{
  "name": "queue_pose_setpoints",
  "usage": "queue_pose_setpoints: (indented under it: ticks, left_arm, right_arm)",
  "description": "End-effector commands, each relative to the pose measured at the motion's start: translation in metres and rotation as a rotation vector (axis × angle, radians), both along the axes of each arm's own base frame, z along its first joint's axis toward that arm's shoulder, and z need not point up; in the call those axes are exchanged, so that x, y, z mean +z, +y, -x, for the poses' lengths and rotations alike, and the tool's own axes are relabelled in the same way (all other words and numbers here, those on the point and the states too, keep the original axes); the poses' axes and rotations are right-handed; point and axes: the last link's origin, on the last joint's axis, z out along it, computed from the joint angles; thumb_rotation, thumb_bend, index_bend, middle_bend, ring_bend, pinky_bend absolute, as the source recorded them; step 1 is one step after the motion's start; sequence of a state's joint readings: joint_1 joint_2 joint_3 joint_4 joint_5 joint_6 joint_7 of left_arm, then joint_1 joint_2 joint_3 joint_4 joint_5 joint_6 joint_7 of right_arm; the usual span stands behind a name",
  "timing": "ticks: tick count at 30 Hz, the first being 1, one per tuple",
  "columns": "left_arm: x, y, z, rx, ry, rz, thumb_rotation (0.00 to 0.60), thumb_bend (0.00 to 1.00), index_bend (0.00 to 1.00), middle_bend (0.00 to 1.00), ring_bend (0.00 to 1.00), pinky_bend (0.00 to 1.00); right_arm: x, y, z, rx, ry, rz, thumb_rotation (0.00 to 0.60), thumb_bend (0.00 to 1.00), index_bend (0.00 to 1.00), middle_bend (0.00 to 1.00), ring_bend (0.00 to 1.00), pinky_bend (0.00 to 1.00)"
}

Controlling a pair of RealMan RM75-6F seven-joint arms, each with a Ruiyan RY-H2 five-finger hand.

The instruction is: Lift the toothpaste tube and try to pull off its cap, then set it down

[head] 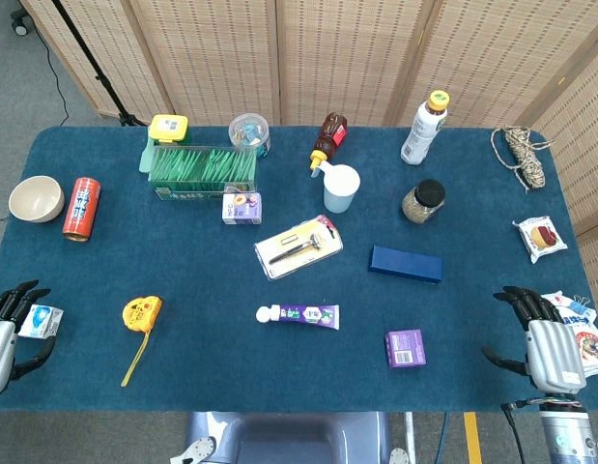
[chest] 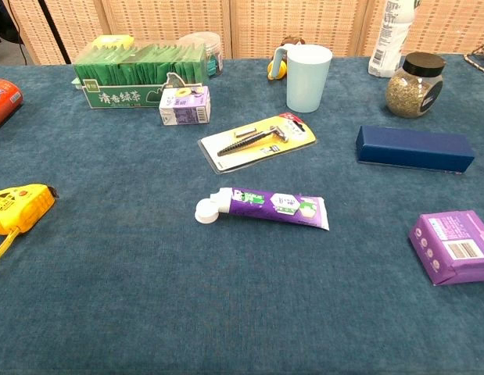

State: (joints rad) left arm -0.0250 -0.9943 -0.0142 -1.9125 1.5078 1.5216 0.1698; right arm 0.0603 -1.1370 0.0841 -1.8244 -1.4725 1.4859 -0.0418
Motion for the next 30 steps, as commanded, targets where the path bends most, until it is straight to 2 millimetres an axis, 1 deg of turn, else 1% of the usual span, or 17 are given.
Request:
queue_pose_setpoints:
  ticks: [1, 15, 23, 26, 29, 30]
  left_arm:
    - [0.0, 0.0, 0.001, 0.002, -0.001, 0.001, 0.6, 0.32, 0.2, 0.15, 0.15, 0.2]
    - [0.0, -0.003, 0.002, -0.006, -0.015, 0.006, 0.6, 0.32, 0.2, 0.15, 0.15, 0.2]
    - [0.0, 0.004, -0.001, -0.023, -0.003, 0.031, 0.6, 0.32, 0.2, 0.15, 0.16, 0.2]
    - [-0.001, 0.007, -0.002, -0.027, 0.007, 0.038, 0.6, 0.32, 0.23, 0.17, 0.19, 0.2]
    - [-0.003, 0.014, -0.005, -0.046, 0.016, 0.041, 0.6, 0.32, 0.31, 0.23, 0.24, 0.2]
    - [-0.005, 0.021, -0.008, -0.069, 0.031, 0.043, 0.6, 0.32, 0.33, 0.25, 0.26, 0.2]
  right_arm:
    - [-0.001, 0.0, -0.001, 0.002, -0.001, -0.002, 0.6, 0.0, 0.24, 0.2, 0.16, 0.17]
    - [0.002, 0.004, -0.002, 0.004, 0.0, 0.013, 0.6, 0.0, 0.24, 0.2, 0.16, 0.17]
    - [0.006, 0.009, -0.002, -0.004, 0.009, 0.025, 0.6, 0.0, 0.24, 0.2, 0.16, 0.17]
    - [0.006, 0.01, -0.002, -0.007, 0.009, 0.023, 0.6, 0.0, 0.24, 0.2, 0.16, 0.17]
    - [0.007, 0.009, -0.002, -0.009, 0.015, 0.023, 0.6, 0.0, 0.24, 0.2, 0.16, 0.17]
    - [0.007, 0.009, -0.002, -0.013, 0.013, 0.025, 0.6, 0.0, 0.24, 0.2, 0.16, 0.17]
